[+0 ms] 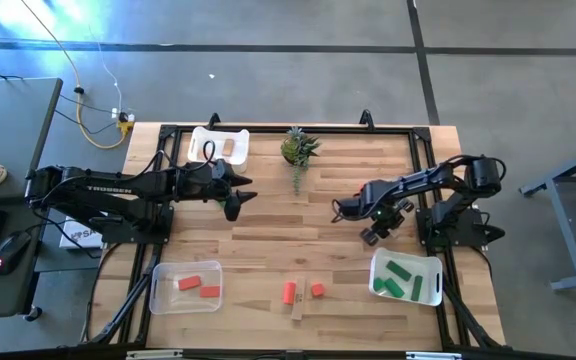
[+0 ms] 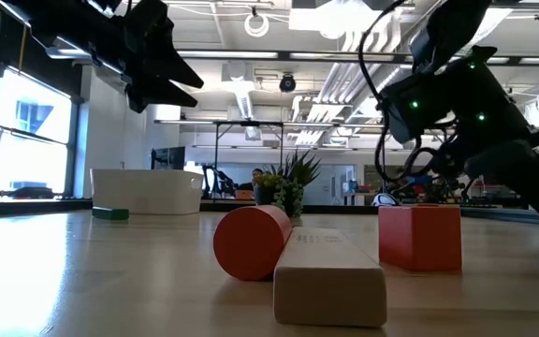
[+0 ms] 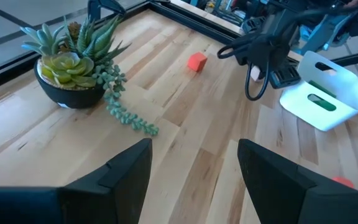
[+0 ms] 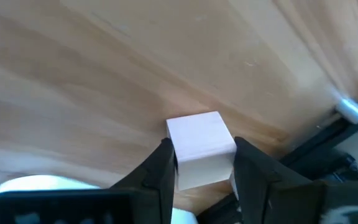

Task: Sort & place blocks by color
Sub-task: Put the brown block into the top white bin

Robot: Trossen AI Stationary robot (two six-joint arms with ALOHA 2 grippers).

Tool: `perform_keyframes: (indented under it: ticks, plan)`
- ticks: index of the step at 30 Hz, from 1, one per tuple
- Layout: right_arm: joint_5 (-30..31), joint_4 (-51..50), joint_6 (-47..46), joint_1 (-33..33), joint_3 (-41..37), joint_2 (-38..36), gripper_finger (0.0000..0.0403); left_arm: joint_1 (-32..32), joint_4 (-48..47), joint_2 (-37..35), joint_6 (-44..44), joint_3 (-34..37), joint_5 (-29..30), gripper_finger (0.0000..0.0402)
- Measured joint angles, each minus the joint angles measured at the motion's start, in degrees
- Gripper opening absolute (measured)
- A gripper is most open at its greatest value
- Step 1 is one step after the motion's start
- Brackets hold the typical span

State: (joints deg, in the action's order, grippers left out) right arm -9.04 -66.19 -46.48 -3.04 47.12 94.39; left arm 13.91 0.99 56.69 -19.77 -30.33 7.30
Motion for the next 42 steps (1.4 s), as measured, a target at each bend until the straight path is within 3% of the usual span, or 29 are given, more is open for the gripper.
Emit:
perform_keyframes:
  ticks: [10,22,34,42]
  plan:
    - [4.78,0.99,0.03,0.01,13.39,-0.04,0.01,-0.02,0.04,0.0,-0.8,0.0,-5.08,0.0225]
    - [5.58,12.86,0.33,0.01,28.72,-0.11,0.01,-0.24,2.11,0.0,8.52,0.0,-6.02,0.0225]
    - [-1.19,38.19,-2.19,0.04,30.84,-0.11,0.01,-6.53,10.21,0.0,20.12,0.02,-7.1,0.0225]
    - [-3.73,47.28,-4.48,0.08,30.84,-0.11,0.01,-11.28,11.69,0.0,24.55,0.02,-2.39,0.0225]
